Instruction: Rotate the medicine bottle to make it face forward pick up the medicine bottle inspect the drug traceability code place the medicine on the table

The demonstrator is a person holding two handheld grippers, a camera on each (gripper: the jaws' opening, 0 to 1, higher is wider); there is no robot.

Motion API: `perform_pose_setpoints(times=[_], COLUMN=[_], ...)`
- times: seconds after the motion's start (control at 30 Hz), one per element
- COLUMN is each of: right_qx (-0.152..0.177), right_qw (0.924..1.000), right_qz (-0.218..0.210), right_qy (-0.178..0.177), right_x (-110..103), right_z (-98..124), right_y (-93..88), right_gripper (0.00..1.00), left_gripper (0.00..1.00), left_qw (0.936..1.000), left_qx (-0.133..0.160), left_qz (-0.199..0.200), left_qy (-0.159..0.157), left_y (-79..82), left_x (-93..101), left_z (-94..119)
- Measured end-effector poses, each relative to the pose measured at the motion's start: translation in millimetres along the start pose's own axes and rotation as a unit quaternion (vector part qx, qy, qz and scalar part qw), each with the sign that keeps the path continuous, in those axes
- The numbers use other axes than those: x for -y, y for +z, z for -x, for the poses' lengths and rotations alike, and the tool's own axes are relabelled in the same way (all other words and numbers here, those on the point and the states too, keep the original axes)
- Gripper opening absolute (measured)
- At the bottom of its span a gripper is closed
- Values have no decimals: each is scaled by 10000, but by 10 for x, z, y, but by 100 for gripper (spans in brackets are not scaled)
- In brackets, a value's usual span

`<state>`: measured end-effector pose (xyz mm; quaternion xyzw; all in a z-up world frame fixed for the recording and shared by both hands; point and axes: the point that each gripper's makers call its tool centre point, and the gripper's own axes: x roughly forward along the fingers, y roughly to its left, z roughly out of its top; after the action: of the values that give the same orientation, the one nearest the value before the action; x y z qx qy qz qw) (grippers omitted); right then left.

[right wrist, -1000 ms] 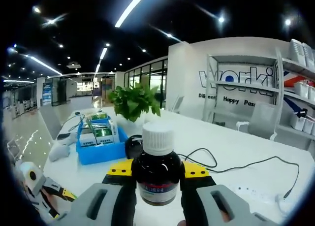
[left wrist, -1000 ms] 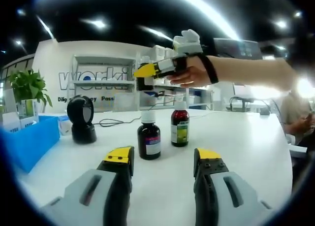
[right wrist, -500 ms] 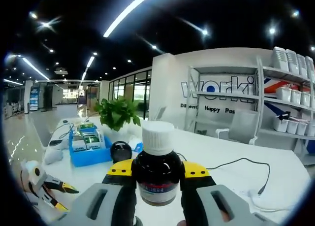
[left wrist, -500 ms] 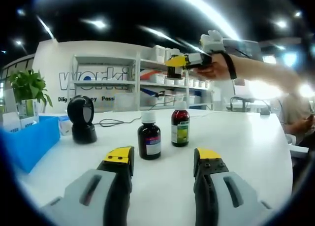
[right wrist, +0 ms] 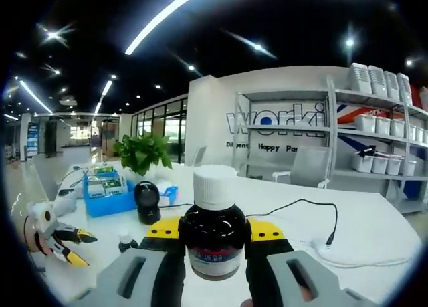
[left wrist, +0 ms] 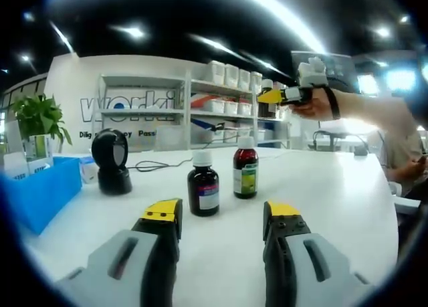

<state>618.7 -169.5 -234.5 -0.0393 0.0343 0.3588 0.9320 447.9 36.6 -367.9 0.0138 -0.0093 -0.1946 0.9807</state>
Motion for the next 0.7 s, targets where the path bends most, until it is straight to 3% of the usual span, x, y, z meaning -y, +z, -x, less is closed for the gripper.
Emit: perform_pose_setpoints(times=[0.2, 0.4, 0.53, 0.7], right_qx=[-113, -247, -235, -311], right_qw=[9996, 9991, 9984, 9975], right_qz=[182, 115, -205, -161], right_qy=[-179, -336, -481, -612], right_x=[48, 95, 146, 177], right_z=[106, 215, 313, 362], right_y=[-283, -594, -768, -935], right_gripper=[30, 30, 30, 30], left_gripper=[39, 39, 39, 39], left_qw=[10000, 10000, 10000, 10000], left_qx=[-16, -35, -34, -34], left_qz=[-14, -29, -51, -24], left_qy=[22, 45, 48, 62], left_y=[-6, -13, -11, -13], left_x=[-6, -14, -5, -11], left_z=[-1, -4, -3, -4])
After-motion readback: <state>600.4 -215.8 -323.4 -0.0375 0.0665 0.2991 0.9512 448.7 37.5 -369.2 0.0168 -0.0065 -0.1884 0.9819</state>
